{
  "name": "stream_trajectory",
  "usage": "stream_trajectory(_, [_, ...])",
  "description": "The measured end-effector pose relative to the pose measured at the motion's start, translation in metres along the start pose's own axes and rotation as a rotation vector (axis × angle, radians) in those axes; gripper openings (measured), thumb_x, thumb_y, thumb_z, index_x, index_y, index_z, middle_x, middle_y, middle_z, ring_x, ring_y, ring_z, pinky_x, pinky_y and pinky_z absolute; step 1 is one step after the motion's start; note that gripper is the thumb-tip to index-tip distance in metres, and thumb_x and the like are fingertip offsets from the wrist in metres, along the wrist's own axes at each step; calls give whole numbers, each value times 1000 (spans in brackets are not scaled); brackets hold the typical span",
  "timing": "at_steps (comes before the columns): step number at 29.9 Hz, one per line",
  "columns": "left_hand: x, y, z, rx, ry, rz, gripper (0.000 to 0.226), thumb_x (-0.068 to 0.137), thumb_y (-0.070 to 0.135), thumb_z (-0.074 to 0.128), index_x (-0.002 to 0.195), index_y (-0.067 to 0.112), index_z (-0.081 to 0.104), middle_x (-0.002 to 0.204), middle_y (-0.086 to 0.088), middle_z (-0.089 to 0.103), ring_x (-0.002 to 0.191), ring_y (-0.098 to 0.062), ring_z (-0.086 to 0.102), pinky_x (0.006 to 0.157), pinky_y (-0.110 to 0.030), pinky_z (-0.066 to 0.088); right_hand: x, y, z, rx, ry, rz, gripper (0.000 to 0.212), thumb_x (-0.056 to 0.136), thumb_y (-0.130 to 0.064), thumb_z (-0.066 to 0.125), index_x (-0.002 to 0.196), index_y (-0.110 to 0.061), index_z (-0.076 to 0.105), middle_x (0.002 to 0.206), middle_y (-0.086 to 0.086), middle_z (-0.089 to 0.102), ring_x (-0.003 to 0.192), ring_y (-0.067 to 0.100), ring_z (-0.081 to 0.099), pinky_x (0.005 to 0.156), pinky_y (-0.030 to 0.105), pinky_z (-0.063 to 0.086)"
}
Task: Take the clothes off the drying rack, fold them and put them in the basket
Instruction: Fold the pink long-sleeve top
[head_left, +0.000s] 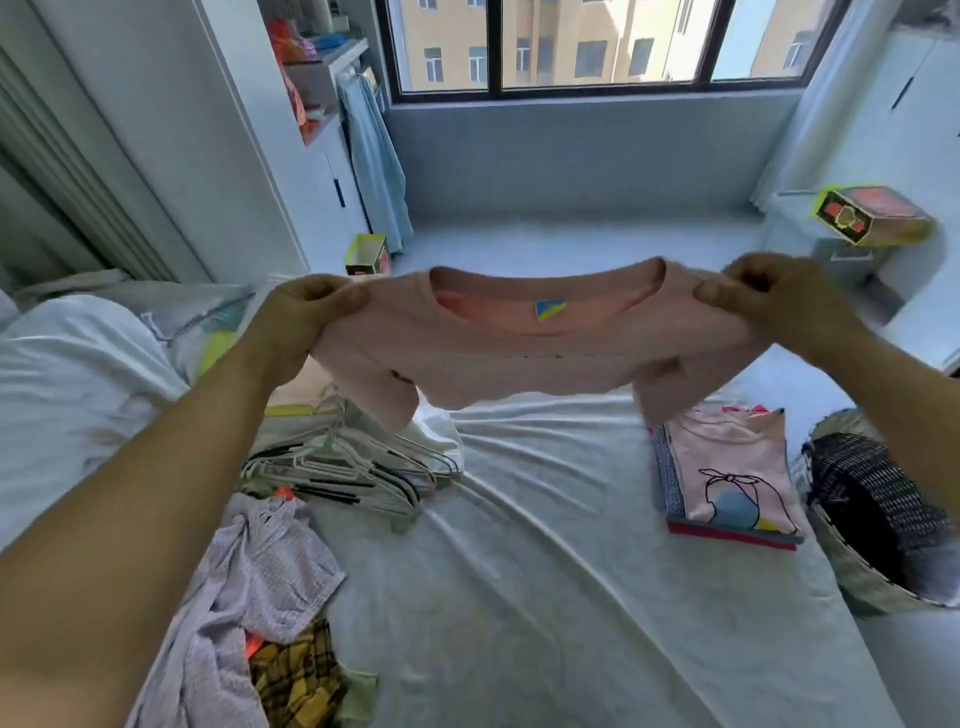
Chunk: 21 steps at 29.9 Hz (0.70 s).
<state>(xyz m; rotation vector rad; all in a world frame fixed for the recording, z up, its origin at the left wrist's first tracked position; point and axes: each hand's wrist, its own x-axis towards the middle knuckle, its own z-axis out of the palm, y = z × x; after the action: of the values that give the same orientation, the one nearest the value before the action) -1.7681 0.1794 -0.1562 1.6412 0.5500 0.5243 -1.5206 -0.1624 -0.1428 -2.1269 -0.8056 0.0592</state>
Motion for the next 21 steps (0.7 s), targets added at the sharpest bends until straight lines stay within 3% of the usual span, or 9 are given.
stream_trajectory(2, [-13,-53,8,16,-48,-119,7,66,30,72,66,24,74,63,6,68,58,-7,62,54,-18,50,-24,40,33,-11,-108,54,21,82,-20,69,67,-10,60,59,2,49,47,0,43,45,11,29])
stream_trajectory(5, [-44,-147,22,58,-84,-327,11,77,15,67,71,19,75,68,1,67,64,-13,59,59,-26,48,-72,108,92,-89,-256,111,38,79,-25,73,50,-28,48,47,-5,39,50,-2,43,49,20,26])
stream_trajectory(7, [-72,-209,33,71,-113,-478,6,78,12,68,74,12,72,68,-2,64,64,-14,56,55,-22,46,-110,158,130,-118,-336,191,46,77,-19,75,47,-28,42,43,-4,37,49,1,42,50,19,28])
stream_trajectory(11, [-142,-316,50,72,-191,-742,12,81,4,65,71,8,70,63,-2,62,55,-8,56,50,-13,44,-203,241,191,-127,-515,343,34,78,-20,74,53,-21,51,48,-10,44,50,6,38,49,18,28])
stream_trajectory(13, [-179,-356,54,80,-274,-850,19,79,7,70,62,13,70,63,0,61,52,-3,54,50,-12,40,-251,271,210,-147,-607,396,35,80,-31,71,54,-21,49,49,-11,42,49,4,39,49,18,28])
stream_trajectory(16, [-224,-393,57,134,-438,-966,20,63,31,79,55,16,68,57,5,56,51,-2,47,49,-13,33,-313,294,227,-239,-729,373,28,79,-52,63,66,-34,45,48,-14,41,51,-1,39,49,16,28])
stream_trajectory(18, [-246,-412,58,176,-490,-1005,21,67,28,80,54,17,67,55,8,55,55,-3,45,51,-14,30,-348,307,234,-281,-729,349,30,75,-63,51,68,-35,42,45,-13,34,50,-5,35,48,12,28])
stream_trajectory(21, [-271,-439,58,236,-579,-1067,24,76,15,75,54,18,66,55,10,51,56,-2,42,53,-16,28,-393,321,243,-266,-802,483,53,55,-92,26,62,-42,44,50,-18,38,49,-4,38,51,11,33])
